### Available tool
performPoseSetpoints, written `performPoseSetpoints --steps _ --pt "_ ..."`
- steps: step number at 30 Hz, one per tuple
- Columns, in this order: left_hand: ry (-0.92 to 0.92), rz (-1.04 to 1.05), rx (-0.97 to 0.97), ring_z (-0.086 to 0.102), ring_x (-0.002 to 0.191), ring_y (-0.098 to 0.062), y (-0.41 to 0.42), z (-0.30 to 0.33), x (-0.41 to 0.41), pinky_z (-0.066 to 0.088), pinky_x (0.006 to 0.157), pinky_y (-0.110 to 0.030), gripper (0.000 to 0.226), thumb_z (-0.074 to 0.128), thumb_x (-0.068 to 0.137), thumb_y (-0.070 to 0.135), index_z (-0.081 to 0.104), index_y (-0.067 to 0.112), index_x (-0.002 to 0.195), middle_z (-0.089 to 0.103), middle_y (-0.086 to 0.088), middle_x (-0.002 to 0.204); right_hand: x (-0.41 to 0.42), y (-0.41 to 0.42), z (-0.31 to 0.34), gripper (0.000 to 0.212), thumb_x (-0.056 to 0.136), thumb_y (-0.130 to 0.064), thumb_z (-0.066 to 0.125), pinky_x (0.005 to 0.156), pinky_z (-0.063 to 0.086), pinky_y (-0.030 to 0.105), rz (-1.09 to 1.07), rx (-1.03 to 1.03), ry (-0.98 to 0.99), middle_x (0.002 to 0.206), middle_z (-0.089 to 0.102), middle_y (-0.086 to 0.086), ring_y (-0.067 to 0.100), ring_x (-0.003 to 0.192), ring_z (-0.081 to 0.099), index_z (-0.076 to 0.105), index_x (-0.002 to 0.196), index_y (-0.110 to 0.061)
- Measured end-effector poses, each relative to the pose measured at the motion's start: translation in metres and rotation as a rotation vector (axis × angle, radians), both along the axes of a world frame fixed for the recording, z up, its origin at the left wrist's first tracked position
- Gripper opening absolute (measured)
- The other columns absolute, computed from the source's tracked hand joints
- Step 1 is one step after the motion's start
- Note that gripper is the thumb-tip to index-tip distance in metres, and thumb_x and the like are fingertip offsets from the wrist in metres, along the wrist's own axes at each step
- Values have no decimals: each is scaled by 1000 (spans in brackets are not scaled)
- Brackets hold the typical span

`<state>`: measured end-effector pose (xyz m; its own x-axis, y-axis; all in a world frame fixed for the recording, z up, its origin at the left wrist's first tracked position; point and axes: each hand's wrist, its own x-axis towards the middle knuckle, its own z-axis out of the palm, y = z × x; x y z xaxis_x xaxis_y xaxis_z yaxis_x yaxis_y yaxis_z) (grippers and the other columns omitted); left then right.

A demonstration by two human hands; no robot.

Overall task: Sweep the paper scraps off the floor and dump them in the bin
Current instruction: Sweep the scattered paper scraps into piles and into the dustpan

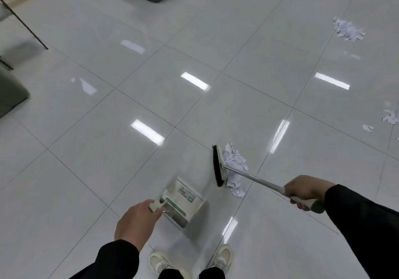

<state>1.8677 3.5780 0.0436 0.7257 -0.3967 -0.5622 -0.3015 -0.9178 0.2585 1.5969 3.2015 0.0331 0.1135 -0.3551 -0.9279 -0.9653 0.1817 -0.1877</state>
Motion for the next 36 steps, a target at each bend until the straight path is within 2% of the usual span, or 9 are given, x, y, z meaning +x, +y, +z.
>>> performPoseSetpoints --steps 5,8,17,21,24,26,28,31,36 --pt "-16 -7 -22 62 70 -12 -38 4 -10 50 65 -32 33 51 97 62 65 35 84 66 8 72 -14 -40 1 11 88 -3 55 44 43 25 7 -78 -2 69 63 19 24 46 52 63 87 4" --pt "-20 -54 -44 63 68 -11 -67 8 -7 50 62 -32 33 53 96 63 64 36 80 66 9 70 -35 -57 6 12 90 -4 56 44 42 25 -81 -62 -43 72 62 19 23 48 51 64 91 6" --pt "-8 -260 -80 63 72 -10 -162 15 37 52 66 -31 29 55 96 58 66 32 88 67 9 75 -55 -22 44 29 91 -15 67 44 43 22 -649 28 -279 79 64 16 19 54 51 68 111 6" --pt "18 -385 -118 63 69 -10 -215 10 101 48 61 -30 39 51 94 67 63 32 83 66 8 72 9 25 46 26 93 -11 62 40 44 22 -955 53 -351 77 63 17 19 52 50 63 112 8" --pt "40 -490 -135 61 68 -9 -249 4 158 52 66 -31 42 52 94 69 59 31 78 64 8 71 65 52 49 28 87 -2 59 42 50 23 -1236 197 -439 81 62 19 22 57 55 56 112 9" --pt "55 -557 -164 60 68 -7 -264 7 178 49 65 -29 38 54 95 66 62 31 81 65 8 72 87 61 57 40 74 5 60 37 48 21 -1478 367 -563 77 57 16 16 48 50 50 112 -1" --pt "89 -655 -167 59 67 -7 -290 9 242 45 61 -28 33 57 95 61 63 31 84 65 8 72 143 67 58 41 77 2 55 32 42 18 -1748 411 -666 68 50 11 11 38 42 43 114 -10" --pt "138 -788 -175 61 70 -9 -317 14 295 45 60 -28 26 60 95 58 67 34 90 66 9 74 194 78 69 35 85 -4 53 32 41 16 -1976 334 -711 71 48 10 9 39 41 42 117 -11" --pt "130 -937 -191 60 74 -12 -371 24 336 44 60 -27 24 58 96 57 69 35 100 65 10 77 255 104 97 24 92 -1 53 37 50 22 -2080 160 -626 76 51 15 15 44 50 48 115 -4"
